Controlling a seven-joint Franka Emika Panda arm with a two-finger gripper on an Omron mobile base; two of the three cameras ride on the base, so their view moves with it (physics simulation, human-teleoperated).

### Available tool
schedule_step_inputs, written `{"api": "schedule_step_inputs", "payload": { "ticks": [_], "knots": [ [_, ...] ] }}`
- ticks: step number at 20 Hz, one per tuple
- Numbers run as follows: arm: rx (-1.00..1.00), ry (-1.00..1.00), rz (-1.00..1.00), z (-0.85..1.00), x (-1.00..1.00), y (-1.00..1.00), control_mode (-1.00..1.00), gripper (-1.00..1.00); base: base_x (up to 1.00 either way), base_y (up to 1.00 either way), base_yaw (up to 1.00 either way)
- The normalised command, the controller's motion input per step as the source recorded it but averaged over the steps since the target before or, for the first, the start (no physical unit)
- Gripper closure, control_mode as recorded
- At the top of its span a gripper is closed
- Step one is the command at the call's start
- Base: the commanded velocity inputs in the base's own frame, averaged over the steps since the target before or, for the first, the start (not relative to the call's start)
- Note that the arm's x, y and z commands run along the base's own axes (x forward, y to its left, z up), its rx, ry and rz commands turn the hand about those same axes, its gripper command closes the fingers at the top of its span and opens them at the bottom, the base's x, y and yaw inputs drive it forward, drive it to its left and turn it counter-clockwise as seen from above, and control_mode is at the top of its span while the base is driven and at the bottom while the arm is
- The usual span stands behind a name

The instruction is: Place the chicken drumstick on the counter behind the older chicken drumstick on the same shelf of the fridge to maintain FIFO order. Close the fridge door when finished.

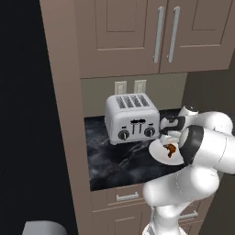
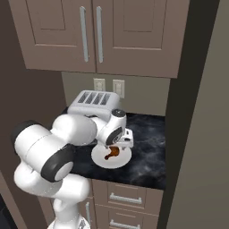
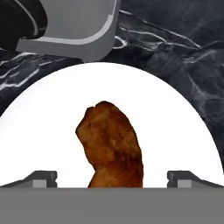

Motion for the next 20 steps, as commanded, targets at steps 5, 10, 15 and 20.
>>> {"api": "schedule_step_inputs", "payload": {
  "ticks": [5,10,15,20],
  "knots": [
    [0.00,0.00,0.03,-0.28,0.00,0.01,-1.00,-1.00,0.00,0.00,0.00],
    [0.00,0.01,0.01,-0.27,0.01,0.11,-1.00,-1.00,0.00,0.00,0.00],
    [-0.01,0.07,0.00,-0.16,0.01,0.11,-1.00,1.00,0.00,0.00,0.00],
    [0.00,-0.01,0.00,0.24,-0.04,0.39,-1.00,1.00,0.00,0.00,0.00]
  ]
}}
